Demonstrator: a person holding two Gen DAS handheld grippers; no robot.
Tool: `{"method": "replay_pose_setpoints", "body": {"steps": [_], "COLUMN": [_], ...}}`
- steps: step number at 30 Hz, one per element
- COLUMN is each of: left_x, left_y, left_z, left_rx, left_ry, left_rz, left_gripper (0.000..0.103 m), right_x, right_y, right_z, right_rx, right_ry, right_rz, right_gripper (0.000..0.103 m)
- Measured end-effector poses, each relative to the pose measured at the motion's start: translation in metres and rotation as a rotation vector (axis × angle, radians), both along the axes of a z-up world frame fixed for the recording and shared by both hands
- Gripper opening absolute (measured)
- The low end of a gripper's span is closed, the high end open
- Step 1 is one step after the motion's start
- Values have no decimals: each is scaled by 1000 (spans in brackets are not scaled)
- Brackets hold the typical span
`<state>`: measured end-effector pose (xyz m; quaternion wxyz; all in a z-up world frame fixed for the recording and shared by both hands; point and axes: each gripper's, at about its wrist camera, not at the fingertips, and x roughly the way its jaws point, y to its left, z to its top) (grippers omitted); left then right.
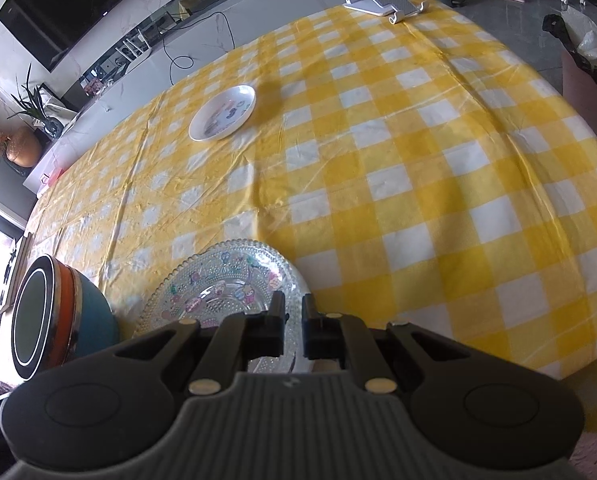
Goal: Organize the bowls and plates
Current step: 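Carry the glass plate with the left gripper onto the Fruity plate and release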
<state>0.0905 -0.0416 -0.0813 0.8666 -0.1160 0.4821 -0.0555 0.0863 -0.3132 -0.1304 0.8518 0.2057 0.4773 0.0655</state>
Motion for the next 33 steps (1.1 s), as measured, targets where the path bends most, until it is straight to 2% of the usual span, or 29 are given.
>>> {"method": "replay_pose_setpoints", "body": {"steps": [21,33], "left_x": [-1,-1], "left_y": [-5,-9], "left_z": [-6,-6], "left_rx": [45,69], "left_ry": [8,7], "left_rz": [-22,-36], "left_gripper": [9,10], "right_x": [0,0], "right_y": [22,27], "right_z": [-2,-1], "right_rx": [-167,-205], "right_ry": [-1,-10], "right_rz": [60,74], "right_gripper": [8,9]}}
